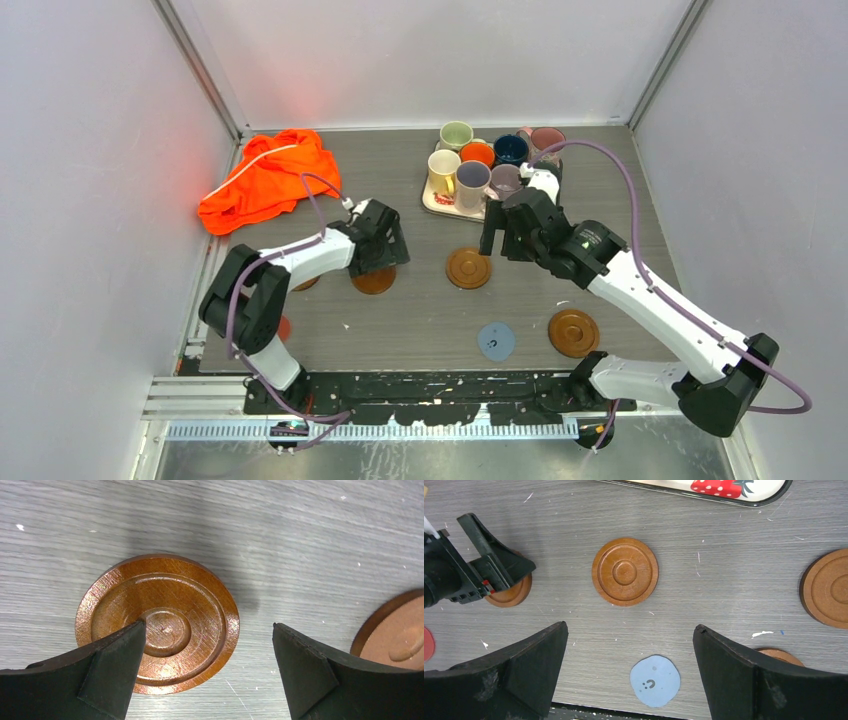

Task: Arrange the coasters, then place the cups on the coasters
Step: Move the coaster to the center of the board.

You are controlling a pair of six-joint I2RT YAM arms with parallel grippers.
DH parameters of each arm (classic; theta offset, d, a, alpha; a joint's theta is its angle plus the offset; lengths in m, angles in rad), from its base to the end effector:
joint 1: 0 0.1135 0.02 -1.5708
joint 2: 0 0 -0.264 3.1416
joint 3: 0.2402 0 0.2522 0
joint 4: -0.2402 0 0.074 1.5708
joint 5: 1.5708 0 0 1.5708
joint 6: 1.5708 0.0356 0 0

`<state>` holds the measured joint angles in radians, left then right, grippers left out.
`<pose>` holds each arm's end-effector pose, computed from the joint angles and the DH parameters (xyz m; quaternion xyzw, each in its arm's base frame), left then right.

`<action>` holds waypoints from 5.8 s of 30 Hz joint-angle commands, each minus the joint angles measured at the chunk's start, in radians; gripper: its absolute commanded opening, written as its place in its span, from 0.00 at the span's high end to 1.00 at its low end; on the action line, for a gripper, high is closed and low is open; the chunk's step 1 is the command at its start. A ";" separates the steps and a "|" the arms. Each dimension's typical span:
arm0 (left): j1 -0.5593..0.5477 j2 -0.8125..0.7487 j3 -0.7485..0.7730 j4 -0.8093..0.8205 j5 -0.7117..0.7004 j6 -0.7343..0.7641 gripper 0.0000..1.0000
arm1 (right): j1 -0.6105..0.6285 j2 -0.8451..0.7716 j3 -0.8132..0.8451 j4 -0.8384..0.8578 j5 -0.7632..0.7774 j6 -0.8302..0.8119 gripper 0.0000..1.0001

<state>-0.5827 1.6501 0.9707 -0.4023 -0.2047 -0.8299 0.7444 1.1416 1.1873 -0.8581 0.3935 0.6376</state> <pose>0.2714 -0.1702 0.1733 -0.1435 0.9548 -0.0809 0.2476 0.1752 0.1428 0.3471 0.0236 0.9136 0.0914 0.3955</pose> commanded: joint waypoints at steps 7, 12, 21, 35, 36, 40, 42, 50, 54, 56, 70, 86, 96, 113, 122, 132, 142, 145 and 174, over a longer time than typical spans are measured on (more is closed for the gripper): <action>0.113 -0.050 -0.047 -0.008 0.003 0.051 0.00 | 0.004 0.023 0.017 0.040 -0.011 -0.010 0.00; 0.164 -0.048 -0.051 0.007 0.022 0.067 0.00 | 0.006 0.037 0.026 0.036 -0.015 -0.020 0.00; 0.197 -0.017 -0.024 0.008 0.042 0.101 0.00 | 0.005 0.035 0.029 0.025 -0.007 -0.024 0.00; 0.195 -0.054 0.039 -0.009 0.102 0.151 0.00 | 0.005 0.009 0.034 0.010 0.001 -0.026 0.00; 0.195 -0.063 0.047 -0.011 0.110 0.153 0.00 | 0.005 0.006 0.035 0.010 0.004 -0.026 0.00; 0.176 -0.084 0.091 -0.039 0.130 0.158 0.00 | 0.005 -0.003 0.036 0.005 0.012 -0.026 0.00; 0.154 -0.086 0.114 -0.052 0.132 0.158 0.00 | 0.006 -0.009 0.040 0.001 0.015 -0.025 0.00; 0.008 -0.021 0.209 -0.058 0.132 0.125 0.00 | 0.004 -0.042 0.040 -0.013 0.038 -0.015 0.00; -0.081 0.047 0.277 -0.054 0.116 0.099 0.00 | 0.005 -0.060 0.037 -0.019 0.047 -0.011 0.00; -0.119 0.092 0.321 -0.053 0.116 0.090 0.00 | 0.005 -0.065 0.038 -0.023 0.052 -0.010 0.00; -0.317 0.353 0.589 -0.073 0.140 0.076 0.00 | 0.005 -0.094 0.050 -0.067 0.087 -0.005 0.00; -0.356 0.459 0.657 -0.086 0.141 0.055 0.00 | 0.005 -0.099 0.040 -0.078 0.089 -0.002 0.00; -0.344 0.392 0.531 -0.078 0.076 0.022 0.00 | 0.005 -0.086 0.031 -0.057 0.069 0.003 0.00; -0.270 0.260 0.325 -0.050 0.053 0.000 0.00 | 0.006 -0.048 0.018 -0.009 0.035 0.002 0.00; -0.225 0.222 0.267 -0.041 0.044 0.005 0.00 | 0.005 -0.031 0.016 0.004 0.026 0.002 0.00; -0.169 0.213 0.249 -0.036 0.048 0.029 0.00 | 0.005 -0.020 0.020 0.005 0.025 -0.002 0.00; -0.135 0.203 0.239 -0.041 0.047 0.040 0.00 | 0.005 -0.020 0.024 -0.004 0.035 -0.003 0.00; -0.127 0.190 0.220 -0.039 0.048 0.041 0.00 | 0.005 -0.019 0.026 -0.003 0.035 -0.003 0.00; -0.123 0.150 0.296 -0.067 0.080 0.123 0.00 | 0.005 -0.017 0.040 -0.020 0.052 0.007 0.00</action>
<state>-0.7113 1.8282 1.2030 -0.4385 -0.1310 -0.7456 0.7444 1.1328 1.2003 -0.8837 0.4179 0.6323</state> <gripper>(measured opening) 0.996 0.996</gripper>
